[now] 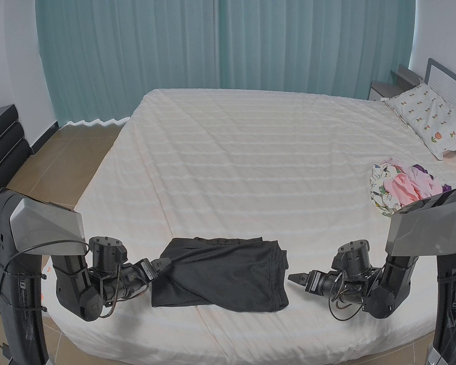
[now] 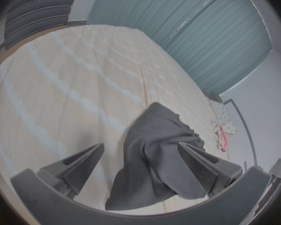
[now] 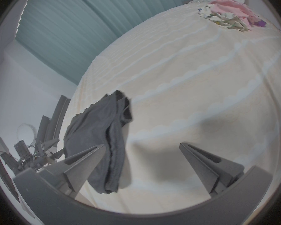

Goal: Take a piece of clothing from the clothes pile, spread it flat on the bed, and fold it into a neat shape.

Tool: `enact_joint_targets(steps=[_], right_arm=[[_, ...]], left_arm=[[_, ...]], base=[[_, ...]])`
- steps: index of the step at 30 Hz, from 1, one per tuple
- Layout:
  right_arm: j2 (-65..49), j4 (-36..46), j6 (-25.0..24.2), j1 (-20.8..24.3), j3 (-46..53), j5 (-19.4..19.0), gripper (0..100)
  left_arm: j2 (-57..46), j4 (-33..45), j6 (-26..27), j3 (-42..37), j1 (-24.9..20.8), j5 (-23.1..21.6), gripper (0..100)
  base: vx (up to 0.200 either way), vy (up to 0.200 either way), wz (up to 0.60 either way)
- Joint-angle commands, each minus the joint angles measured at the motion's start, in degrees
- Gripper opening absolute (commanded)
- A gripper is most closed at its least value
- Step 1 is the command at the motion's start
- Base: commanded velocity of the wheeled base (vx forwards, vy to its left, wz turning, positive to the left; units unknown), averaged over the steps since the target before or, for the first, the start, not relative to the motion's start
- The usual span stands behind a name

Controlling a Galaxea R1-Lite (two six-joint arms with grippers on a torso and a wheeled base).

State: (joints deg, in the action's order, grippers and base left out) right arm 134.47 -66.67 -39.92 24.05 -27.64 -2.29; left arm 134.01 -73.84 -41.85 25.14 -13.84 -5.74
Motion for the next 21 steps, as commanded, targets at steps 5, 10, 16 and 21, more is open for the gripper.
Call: enact_joint_targets(steps=[5,10,16,21], right_arm=[[2.55,-6.45,-1.12,3.72,0.74,-0.17,100],[2.63,-6.19,-1.21,7.5,0.04,-3.07,100],[3.34,-5.84,-1.21,7.76,-1.37,-4.3,100],[4.13,-3.82,-1.3,8.64,-3.83,-4.21,100]], left_arm=[[1.96,-5.26,-4.12,0.7,3.38,-0.23,100],[1.43,-5.26,-7.81,1.41,4.08,-3.66,100],[1.34,-5.26,-7.98,1.58,4.34,-3.84,100],[1.34,-5.35,-8.07,1.58,4.34,-3.84,100]], base=[[0.0,0.0,0.0],[0.0,0.0,0.0],[0.0,0.0,0.0],[0.0,0.0,0.0]])
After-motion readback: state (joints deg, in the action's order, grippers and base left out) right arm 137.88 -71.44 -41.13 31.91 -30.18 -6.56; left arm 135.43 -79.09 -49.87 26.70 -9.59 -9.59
